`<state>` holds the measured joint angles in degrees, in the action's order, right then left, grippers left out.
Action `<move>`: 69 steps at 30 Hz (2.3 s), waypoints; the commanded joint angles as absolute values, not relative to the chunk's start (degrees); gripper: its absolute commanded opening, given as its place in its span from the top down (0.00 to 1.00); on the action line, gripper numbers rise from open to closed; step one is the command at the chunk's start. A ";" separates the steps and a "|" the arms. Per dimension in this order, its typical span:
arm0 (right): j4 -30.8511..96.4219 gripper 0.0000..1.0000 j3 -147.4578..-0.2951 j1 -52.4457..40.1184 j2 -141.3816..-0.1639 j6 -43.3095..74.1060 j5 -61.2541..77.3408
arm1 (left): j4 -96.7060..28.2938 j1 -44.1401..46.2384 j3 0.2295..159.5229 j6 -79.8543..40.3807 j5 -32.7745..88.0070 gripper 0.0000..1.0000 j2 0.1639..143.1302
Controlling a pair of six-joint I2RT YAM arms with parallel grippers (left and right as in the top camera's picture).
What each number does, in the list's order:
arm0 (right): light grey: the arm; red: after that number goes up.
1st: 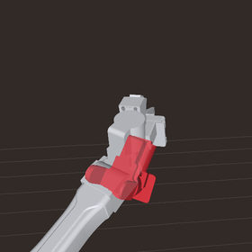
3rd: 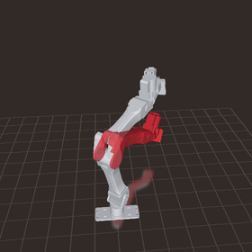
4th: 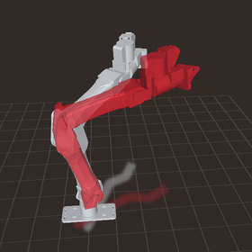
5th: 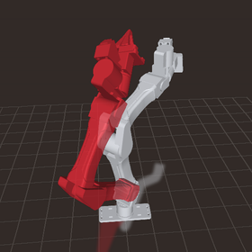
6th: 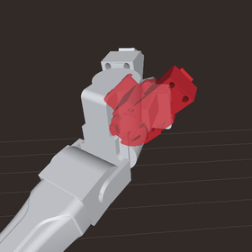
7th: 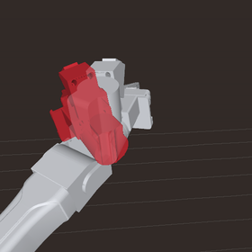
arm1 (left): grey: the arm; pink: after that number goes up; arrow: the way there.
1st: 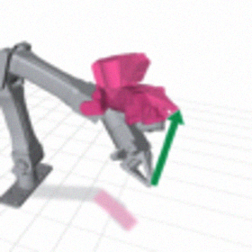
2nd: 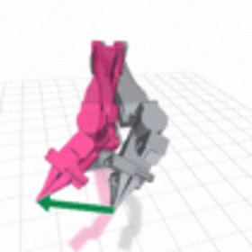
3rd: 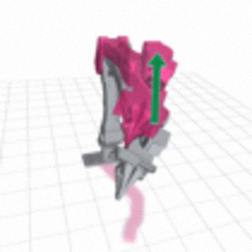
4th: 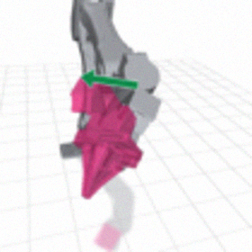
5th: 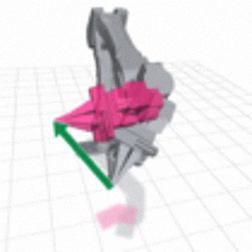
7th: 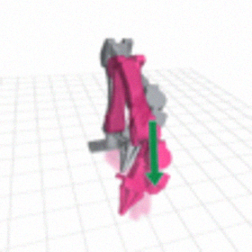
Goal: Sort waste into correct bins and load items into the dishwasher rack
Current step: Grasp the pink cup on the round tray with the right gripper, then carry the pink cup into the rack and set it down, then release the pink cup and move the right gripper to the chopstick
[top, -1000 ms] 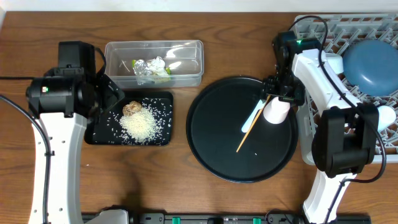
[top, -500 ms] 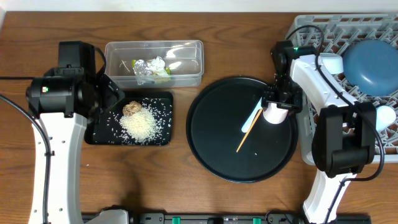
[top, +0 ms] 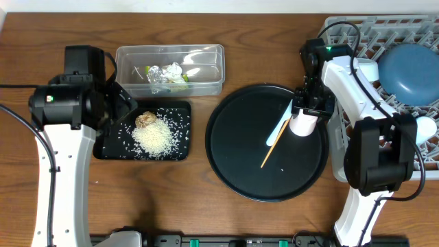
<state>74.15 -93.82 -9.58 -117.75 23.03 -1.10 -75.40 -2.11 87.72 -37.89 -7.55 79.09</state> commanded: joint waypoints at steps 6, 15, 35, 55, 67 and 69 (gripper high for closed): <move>82.56 0.76 -104.31 -6.94 -114.80 23.53 -1.06 | -75.61 -2.35 87.96 -38.22 -8.49 0.02 79.42; 86.30 0.68 -119.15 3.16 -106.83 20.93 -2.61 | -75.64 -2.35 87.96 -38.22 -8.67 0.02 79.42; 77.89 0.65 -118.39 41.65 -106.45 20.12 0.56 | -75.64 -2.35 87.96 -38.22 -8.67 0.02 79.42; 76.88 0.01 -118.39 47.42 -117.12 19.46 3.88 | -75.50 -2.35 87.96 -38.24 -8.67 0.02 79.42; 78.48 0.01 -118.45 46.83 -114.69 19.70 8.05 | -75.61 -2.35 87.96 -38.22 -8.64 0.02 79.42; 78.91 0.01 -118.45 46.39 -113.62 19.68 9.47 | -75.61 -2.35 87.96 -38.24 -8.64 0.02 79.42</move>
<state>78.52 -118.37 46.74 -117.10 19.92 6.81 -75.40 -2.11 87.72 -37.89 -7.73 79.13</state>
